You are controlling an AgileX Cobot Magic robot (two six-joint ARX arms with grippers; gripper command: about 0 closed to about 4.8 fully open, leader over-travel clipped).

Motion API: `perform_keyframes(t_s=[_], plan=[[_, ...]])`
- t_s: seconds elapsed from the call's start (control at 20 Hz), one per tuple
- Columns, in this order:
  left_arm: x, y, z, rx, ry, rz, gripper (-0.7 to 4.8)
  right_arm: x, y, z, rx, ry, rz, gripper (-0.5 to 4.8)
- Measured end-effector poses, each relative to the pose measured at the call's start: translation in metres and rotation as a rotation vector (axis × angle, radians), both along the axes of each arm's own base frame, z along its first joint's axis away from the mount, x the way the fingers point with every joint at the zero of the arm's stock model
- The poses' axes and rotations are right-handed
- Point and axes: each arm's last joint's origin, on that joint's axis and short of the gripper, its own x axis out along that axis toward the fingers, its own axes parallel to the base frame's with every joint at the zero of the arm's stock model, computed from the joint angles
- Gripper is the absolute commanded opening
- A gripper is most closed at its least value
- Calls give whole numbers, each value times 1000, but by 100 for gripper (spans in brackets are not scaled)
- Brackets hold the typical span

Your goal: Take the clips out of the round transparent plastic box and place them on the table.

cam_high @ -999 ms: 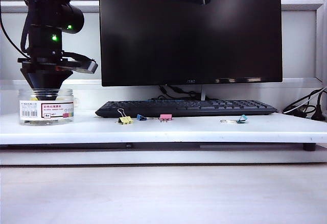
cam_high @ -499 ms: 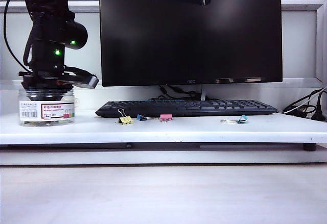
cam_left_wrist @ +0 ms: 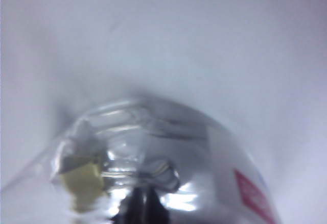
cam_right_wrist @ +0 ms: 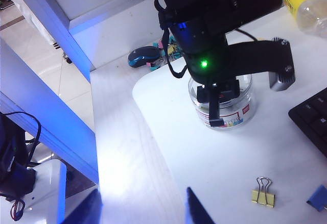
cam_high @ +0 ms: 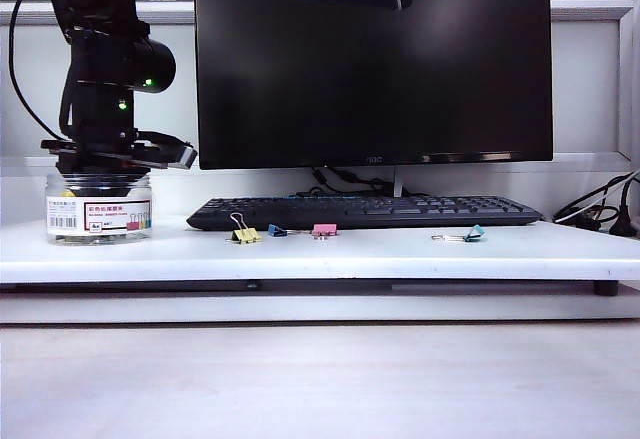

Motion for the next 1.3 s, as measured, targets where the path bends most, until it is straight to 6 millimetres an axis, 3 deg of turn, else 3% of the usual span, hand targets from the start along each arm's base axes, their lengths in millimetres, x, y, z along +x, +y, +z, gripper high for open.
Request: perform_keyframes(t_s=[0.4,0.55,1.1,1.3], plan=[[0,1,5,5,-28,9,-6,0,0,0,0,0,-1,212],[-7,2,27,2,-90,-40,-6,2,1,-3,-4,7,0,212],[-13,3,29,86,-19,-395,-6,4,2,-6,-8,16,-1,212],[-13,1,29,35,-23,-536,-6,4,2,-6,-8,16,-1,212]])
